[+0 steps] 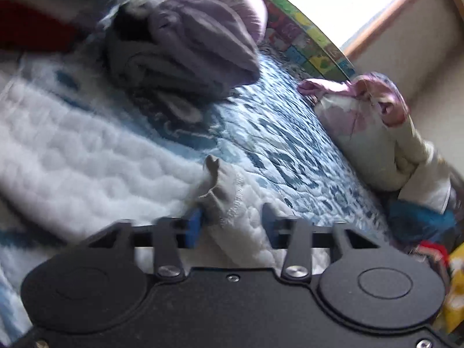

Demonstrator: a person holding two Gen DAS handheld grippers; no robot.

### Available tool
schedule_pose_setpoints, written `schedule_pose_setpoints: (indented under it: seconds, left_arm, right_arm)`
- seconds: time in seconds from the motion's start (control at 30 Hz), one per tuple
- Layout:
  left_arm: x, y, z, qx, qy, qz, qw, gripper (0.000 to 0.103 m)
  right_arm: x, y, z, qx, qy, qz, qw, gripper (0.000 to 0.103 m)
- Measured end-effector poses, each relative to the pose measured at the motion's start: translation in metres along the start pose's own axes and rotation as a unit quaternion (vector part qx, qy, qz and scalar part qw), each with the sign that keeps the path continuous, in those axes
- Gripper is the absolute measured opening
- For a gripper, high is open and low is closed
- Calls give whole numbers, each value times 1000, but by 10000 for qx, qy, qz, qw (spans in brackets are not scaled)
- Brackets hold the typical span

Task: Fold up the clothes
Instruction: 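Grasp the garment edge with the right gripper while the left gripper holds the sleeve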

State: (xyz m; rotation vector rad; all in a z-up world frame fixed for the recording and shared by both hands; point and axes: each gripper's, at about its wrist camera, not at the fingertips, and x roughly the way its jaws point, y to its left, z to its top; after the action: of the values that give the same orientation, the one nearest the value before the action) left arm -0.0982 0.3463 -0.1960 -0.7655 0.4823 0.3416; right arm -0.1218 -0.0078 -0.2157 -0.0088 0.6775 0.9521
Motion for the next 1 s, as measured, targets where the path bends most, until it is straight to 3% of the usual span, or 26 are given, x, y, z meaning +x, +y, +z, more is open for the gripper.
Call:
schedule_pose_setpoints:
  seconds: [0.2,0.27,0.33,0.43,0.63,0.8,0.87,1.0]
  left_arm:
    - [-19,-23,-1,690,-485,-311,9960,14]
    - [-30,-40,-4,1120,-717,-597,9893,13]
    - [-39,-59,-13,1720,-803,-926,9774,13]
    - [-48,-86,-29,2601,-793,-1449,9514,11]
    - [-50,-118,-69,3991,-25,-2404,8848,11]
    - [-53,-118,-99,4993,677,-2438,8287,11]
    - [-57,-112,-105,5289,943,-2446,8072,11]
    - [-64,-107,-113,5578,1195,-2513,7820,11]
  right_arm:
    - [4,-4,0,179,24,56,9998,15]
    - [4,-5,0,251,20,90,9996,16]
    - [4,-6,1,302,16,118,9995,16]
    - [2,-8,1,344,24,160,9993,16]
    - [-1,-15,0,569,9,249,9981,16]
    - [-7,-29,2,1034,-94,374,9939,16]
    - [-16,-40,3,1360,-321,451,9892,16]
    - [-31,-65,5,2136,-798,631,9716,16]
